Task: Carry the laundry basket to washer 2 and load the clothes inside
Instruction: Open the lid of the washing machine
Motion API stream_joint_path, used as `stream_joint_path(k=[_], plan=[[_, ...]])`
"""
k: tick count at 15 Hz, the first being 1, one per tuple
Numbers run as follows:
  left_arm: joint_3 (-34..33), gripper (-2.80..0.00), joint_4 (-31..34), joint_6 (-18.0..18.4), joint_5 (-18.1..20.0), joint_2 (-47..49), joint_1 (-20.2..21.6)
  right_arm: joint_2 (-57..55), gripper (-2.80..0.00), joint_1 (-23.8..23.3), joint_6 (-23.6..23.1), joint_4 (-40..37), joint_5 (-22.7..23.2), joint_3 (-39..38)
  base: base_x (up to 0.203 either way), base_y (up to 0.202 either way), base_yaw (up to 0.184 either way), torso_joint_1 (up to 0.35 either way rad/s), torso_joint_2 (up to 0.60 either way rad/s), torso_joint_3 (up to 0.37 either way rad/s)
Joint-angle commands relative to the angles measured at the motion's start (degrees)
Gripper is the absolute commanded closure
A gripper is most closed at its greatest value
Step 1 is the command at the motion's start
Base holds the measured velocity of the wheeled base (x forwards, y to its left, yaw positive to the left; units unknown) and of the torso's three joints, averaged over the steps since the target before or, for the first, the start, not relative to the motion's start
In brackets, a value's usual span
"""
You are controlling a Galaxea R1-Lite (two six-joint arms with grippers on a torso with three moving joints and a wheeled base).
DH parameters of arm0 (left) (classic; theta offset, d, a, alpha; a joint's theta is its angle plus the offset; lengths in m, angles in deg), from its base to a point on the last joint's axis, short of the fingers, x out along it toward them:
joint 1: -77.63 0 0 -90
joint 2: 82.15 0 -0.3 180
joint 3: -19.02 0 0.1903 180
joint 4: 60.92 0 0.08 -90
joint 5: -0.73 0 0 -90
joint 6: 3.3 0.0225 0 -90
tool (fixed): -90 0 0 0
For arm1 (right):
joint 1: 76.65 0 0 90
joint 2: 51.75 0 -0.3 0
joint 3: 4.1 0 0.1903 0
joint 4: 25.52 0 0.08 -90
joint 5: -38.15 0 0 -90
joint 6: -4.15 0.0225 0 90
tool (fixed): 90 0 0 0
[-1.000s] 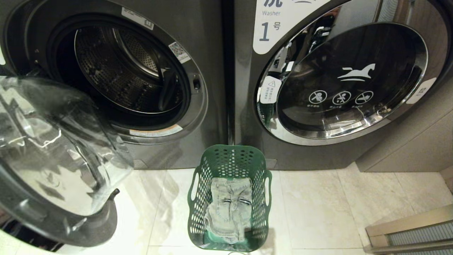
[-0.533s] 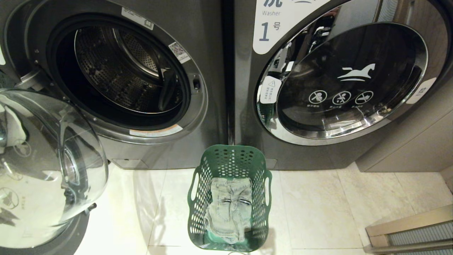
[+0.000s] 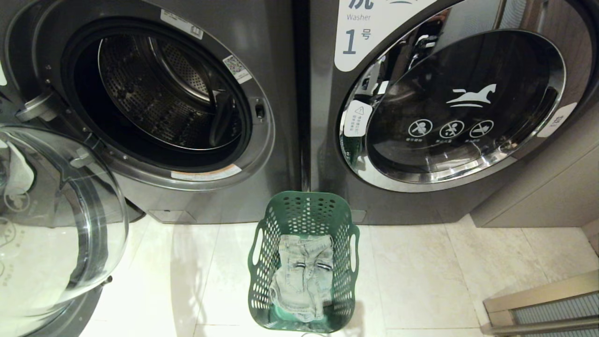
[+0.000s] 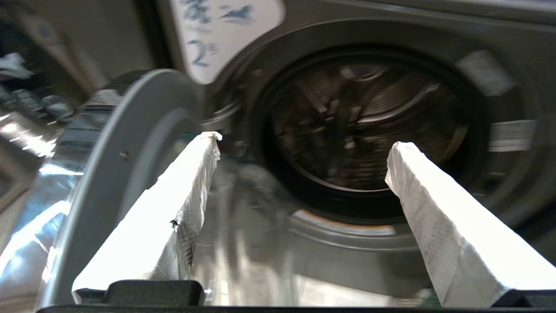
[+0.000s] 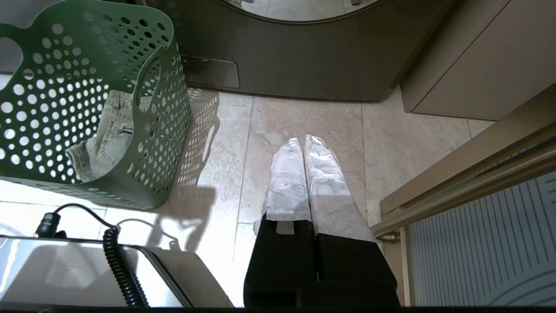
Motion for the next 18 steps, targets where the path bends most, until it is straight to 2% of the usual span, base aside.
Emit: stream_joint_path(k=[1,4,5,7,8,9,12,14,16,18], plan=[[4.1,-2.8,2.8,2.6,-6.7,8.0,-4.4,0.0,0.0,0.0,0.0,-0.1,0.0,0.0,0.0,0.0,0.0,0.0,0.0,0.0],[10.2,-2.8,5.8,4.7,-18.9,14.3,-7.9,0.0,0.0,-0.1,-0.1,0.0,0.0,0.0,0.0,0.0,0.0,0.0,0.0,0.0],[12.9,-2.8,7.0,5.5,-20.8,15.6,-9.7,0.0,0.0,0.0,0.0,0.0,0.0,0.0,0.0,0.0,0.0,0.0,0.0,0.0],[16.0,-2.8,8.0,6.8,-22.1,18.0,-12.8,-0.1,0.0,0.0,0.0,0.0,0.0,0.0,0.0,0.0,0.0,0.0,0.0,0.0],[16.0,0.0,8.1,6.9,-23.3,18.4,-14.1,0.0,0.0,0.0,-0.1,-0.1,0.0,0.0,0.0,0.0,0.0,0.0,0.0,0.0],[15.6,0.0,8.0,6.8,-25.2,18.4,-14.6,0.0,0.0,0.0,0.0,0.0,0.0,0.0,0.0,0.0,0.0,0.0,0.0,0.0],[15.4,0.0,8.2,7.9,-27.3,18.3,-14.6,0.0,0.0,0.0,0.0,0.0,0.0,0.0,0.0,0.0,0.0,0.0,0.0,0.0],[15.0,0.0,8.3,11.0,-31.5,18.3,-14.5,-0.1,0.0,0.0,0.0,0.0,0.0,0.0,0.0,0.0,0.0,0.0,0.0,0.0],[14.8,0.0,8.3,13.3,-37.7,18.3,-14.2,-0.1,0.0,0.0,0.0,0.0,0.0,0.0,0.0,0.0,0.0,0.0,0.0,0.0],[14.9,0.0,8.2,14.9,-40.5,19.2,-13.8,0.0,0.0,0.0,-0.1,0.0,0.0,-0.1,0.0,0.0,0.0,0.0,0.0,0.0]])
